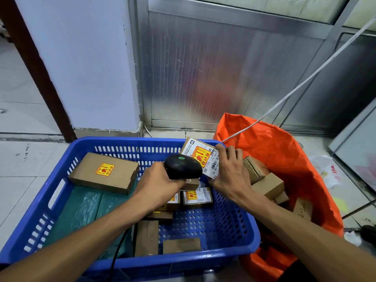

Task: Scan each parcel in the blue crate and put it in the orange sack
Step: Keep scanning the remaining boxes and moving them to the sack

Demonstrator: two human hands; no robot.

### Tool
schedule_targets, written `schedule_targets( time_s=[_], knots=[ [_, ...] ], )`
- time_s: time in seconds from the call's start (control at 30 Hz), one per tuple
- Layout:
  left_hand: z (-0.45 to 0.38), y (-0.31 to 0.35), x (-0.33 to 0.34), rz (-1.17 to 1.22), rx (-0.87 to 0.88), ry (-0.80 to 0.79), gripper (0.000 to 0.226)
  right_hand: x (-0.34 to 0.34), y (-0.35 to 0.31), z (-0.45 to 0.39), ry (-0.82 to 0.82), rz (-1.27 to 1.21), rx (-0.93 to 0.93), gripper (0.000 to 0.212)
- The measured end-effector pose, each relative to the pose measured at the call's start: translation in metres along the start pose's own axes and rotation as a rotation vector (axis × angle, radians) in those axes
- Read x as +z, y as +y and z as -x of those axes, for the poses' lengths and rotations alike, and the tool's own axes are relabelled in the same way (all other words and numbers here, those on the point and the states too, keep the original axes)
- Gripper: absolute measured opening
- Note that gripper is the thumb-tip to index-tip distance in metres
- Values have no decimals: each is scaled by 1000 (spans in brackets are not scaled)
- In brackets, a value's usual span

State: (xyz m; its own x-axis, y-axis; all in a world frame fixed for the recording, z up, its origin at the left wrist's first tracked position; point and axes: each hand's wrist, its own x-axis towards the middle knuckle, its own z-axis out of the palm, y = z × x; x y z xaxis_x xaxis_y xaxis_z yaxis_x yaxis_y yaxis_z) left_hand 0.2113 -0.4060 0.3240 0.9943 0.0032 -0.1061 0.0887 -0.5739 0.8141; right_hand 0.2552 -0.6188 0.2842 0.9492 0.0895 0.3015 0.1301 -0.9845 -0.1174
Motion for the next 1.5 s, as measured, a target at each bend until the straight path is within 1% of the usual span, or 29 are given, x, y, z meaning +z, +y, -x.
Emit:
schedule_targets(
  time_s=[0.23, 0.53, 0.67, 0.77, 0.97, 1.13, 1.2, 1.3, 1.37, 1.43, 1.47, 1.5],
  knots=[
    [0, 0, 1, -2, 9, -23, 33, 0, 5, -2, 5, -8, 2, 97],
    [0, 0, 2, -8, 2, -14, 25, -5, 24, -7, 0, -34, 60, 90],
    [0, 0, 2, -4, 4, -32, 24, -7, 39, -12, -23, -33, 127, 90],
    [1, 0, 1, 3, 5, -34, 20, -7, 53, -14, -76, -32, 222, 95],
    [2, 2, 2, 3, 28, -40, 17, -13, 81, -13, -176, -112, 432, 106],
    [3, 4, 3, -17, 27, -54, 16, -22, 101, -12, -250, -153, 582, 100],
    [4, 5, 3, -13, 26, -54, 16, -26, 111, -11, -240, -175, 662, 99],
    [5, 6, 3, -14, 26, -43, 20, -33, 127, -6, -219, -245, 837, 98],
    [5, 6, 3, -18, 25, -39, 21, -25, 154, -5, -203, -359, 991, 108],
    [6, 7, 4, -22, 24, -40, 21, 22, 229, -6, -168, -516, 1117, 133],
    [7, 6, 5, -20, 24, -42, 22, 36, 252, -6, -131, -613, 1161, 141],
    [7, 7, 5, -20, 23, -45, 22, 30, 253, -3, -100, -729, 1217, 139]
  ],
)
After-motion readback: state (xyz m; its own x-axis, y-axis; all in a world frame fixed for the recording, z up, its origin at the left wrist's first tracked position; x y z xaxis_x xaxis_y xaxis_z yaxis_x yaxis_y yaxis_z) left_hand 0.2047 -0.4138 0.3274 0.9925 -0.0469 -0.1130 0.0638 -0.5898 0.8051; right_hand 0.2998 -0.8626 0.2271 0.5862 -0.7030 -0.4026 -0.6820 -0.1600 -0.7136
